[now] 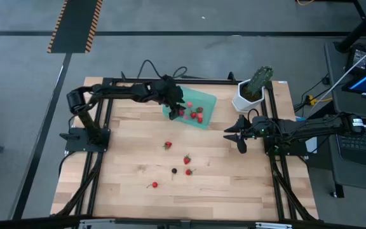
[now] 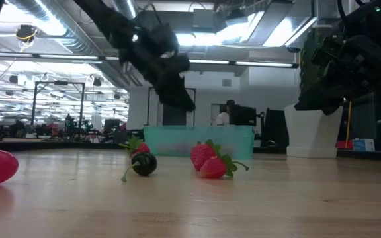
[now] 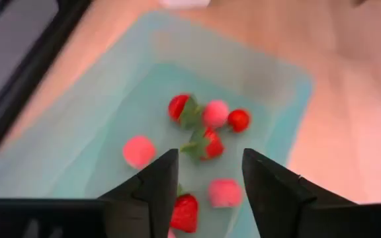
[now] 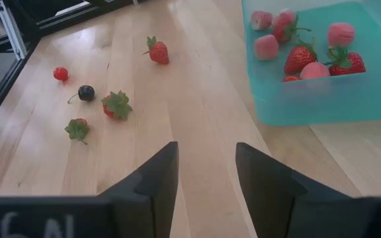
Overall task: Pick and placing Produce into tupperware
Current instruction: Put the red cherry into the light blue bin
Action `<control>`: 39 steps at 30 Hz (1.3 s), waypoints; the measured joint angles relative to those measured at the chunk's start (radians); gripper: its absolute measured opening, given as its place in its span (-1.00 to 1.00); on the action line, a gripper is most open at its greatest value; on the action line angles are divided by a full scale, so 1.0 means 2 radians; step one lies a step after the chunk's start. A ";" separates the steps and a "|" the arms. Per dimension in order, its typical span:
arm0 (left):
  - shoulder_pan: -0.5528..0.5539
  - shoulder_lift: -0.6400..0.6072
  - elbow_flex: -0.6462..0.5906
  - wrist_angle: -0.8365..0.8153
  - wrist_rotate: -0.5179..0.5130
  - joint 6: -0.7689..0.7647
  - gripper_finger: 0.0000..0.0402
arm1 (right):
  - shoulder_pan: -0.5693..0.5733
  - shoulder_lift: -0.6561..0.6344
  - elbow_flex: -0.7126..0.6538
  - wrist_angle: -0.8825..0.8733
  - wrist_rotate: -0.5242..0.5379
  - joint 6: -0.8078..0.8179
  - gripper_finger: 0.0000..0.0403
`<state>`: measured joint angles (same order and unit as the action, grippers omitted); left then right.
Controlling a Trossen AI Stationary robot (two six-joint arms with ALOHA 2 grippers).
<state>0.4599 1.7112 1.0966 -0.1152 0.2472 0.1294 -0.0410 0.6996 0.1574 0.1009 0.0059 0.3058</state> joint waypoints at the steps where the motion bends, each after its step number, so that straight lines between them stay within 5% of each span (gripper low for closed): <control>1: 0.000 -0.012 0.000 -0.008 0.006 0.002 -0.23 | 0.000 0.000 0.000 0.000 0.000 0.000 -0.24; 14: -0.041 -0.109 -0.002 -0.190 0.004 -0.021 -0.67 | 0.000 0.000 0.000 -0.009 0.000 0.002 -0.24; 25: -0.133 -0.167 -0.113 -0.075 -0.068 -0.048 -0.98 | 0.000 0.000 0.000 -0.009 -0.005 0.003 -0.24; 39: -0.255 -0.323 -0.320 0.174 -0.105 -0.107 -0.92 | 0.000 0.000 0.000 -0.007 -0.005 0.012 -0.24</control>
<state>-0.0494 1.0648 0.4558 0.2323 0.0364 -0.0848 -0.0406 0.6998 0.1574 0.0868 -0.0048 0.3303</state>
